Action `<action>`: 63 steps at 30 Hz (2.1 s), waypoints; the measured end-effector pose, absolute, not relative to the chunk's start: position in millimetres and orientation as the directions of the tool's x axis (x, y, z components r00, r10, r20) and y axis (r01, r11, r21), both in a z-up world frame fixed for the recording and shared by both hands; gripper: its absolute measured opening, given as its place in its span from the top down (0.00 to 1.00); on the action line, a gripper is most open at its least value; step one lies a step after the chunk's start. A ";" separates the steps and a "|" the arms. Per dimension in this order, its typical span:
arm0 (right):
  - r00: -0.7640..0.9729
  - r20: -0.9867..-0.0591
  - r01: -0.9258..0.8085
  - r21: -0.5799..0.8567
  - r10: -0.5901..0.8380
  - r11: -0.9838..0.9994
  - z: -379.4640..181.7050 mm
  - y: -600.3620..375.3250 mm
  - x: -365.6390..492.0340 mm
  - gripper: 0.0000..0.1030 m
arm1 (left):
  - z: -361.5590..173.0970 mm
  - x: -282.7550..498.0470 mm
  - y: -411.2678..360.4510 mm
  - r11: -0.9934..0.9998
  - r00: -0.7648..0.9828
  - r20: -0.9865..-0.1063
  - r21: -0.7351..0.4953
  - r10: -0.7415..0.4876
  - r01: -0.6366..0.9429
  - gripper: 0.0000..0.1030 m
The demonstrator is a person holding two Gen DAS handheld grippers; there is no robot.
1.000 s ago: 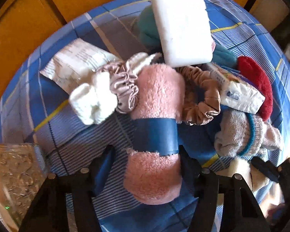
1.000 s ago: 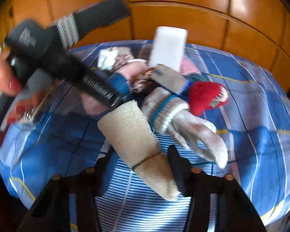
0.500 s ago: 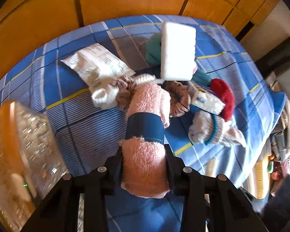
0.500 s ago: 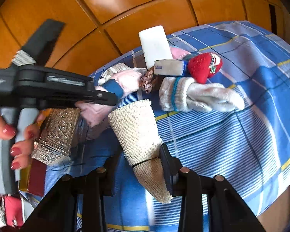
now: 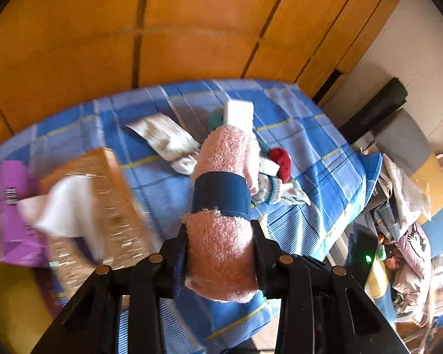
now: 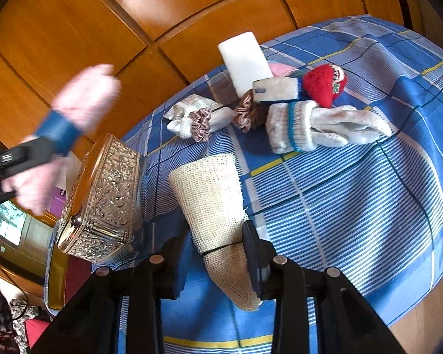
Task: Organize soft objects
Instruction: 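Carry the pink towel roll with the left gripper into the gold tray and release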
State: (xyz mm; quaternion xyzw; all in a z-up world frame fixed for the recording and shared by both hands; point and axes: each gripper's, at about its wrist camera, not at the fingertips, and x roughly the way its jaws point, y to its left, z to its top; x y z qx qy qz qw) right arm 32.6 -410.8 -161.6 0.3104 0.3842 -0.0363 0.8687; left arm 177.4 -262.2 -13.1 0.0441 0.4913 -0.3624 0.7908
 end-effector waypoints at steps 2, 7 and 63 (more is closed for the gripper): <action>0.697 -0.696 0.300 0.503 0.174 0.810 -159.7 -405.6 33.9 0.69 | 0.9 173.9 -234.6 0.742 0.299 -0.788 -0.275 -0.538 0.611 0.64; 0.691 -0.701 0.302 0.503 0.177 0.810 -158.4 -394.2 38.2 0.69 | 21.4 176.4 -156.8 0.792 0.402 -0.746 -0.268 -0.531 0.548 0.64; 0.509 -0.632 -0.191 0.579 0.584 0.793 -83.7 -66.3 191.4 0.69 | -98.7 165.5 145.5 0.988 0.637 -0.769 -0.128 -0.043 -0.087 0.14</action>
